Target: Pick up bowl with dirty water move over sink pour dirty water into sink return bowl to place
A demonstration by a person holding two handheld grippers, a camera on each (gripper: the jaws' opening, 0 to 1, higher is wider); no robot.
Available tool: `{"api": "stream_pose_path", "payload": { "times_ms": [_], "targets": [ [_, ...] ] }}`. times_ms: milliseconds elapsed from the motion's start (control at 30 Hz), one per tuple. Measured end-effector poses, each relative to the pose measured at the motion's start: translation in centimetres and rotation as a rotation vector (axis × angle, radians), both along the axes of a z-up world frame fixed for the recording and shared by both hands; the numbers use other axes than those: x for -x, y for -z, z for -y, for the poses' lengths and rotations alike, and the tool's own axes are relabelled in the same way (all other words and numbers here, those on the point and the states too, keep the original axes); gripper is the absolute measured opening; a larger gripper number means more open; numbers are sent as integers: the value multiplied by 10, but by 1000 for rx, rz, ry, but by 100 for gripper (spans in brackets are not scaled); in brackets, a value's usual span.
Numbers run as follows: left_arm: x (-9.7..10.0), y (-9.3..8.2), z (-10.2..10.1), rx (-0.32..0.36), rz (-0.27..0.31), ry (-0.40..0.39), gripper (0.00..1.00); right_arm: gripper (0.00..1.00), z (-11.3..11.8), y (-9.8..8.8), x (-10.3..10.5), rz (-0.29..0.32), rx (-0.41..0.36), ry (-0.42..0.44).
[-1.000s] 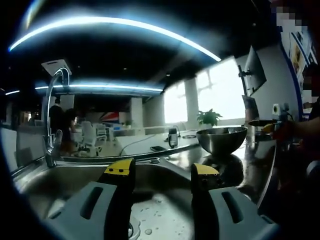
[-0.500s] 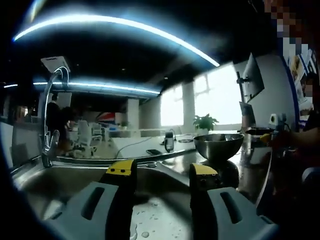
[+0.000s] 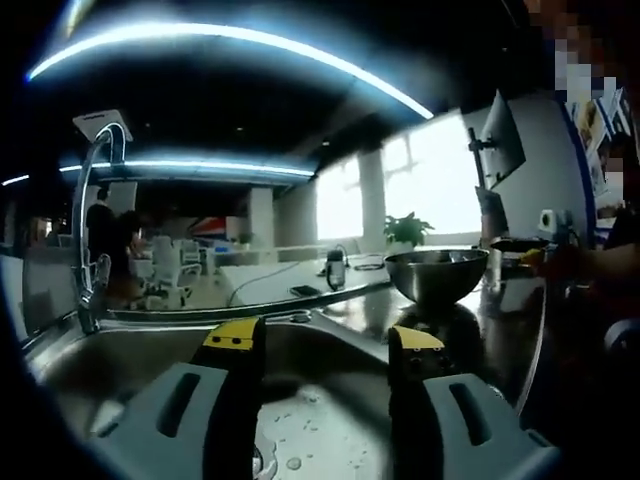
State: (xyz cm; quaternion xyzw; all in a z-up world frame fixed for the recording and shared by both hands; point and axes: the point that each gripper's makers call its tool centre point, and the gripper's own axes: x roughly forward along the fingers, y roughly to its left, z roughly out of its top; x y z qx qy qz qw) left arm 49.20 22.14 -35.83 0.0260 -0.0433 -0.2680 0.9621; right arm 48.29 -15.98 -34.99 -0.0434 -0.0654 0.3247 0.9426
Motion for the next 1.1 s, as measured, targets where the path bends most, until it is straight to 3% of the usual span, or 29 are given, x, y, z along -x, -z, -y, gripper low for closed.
{"api": "stream_pose_path", "payload": {
  "times_ms": [200,467,700,1100],
  "targets": [
    [1,-11,-10,71,30,-24,46,78,-1,1,0,6,20,7],
    [2,-3,1,8,15,4,46,78,4,-4,1,1,-40,-7],
    [2,-9,-5,53,26,-10,45,77,2,-1,0,-7,-22,-3],
    [3,-8,-4,47,26,-8,45,75,5,-3,-1,-16,-54,-11]
  ]
}}
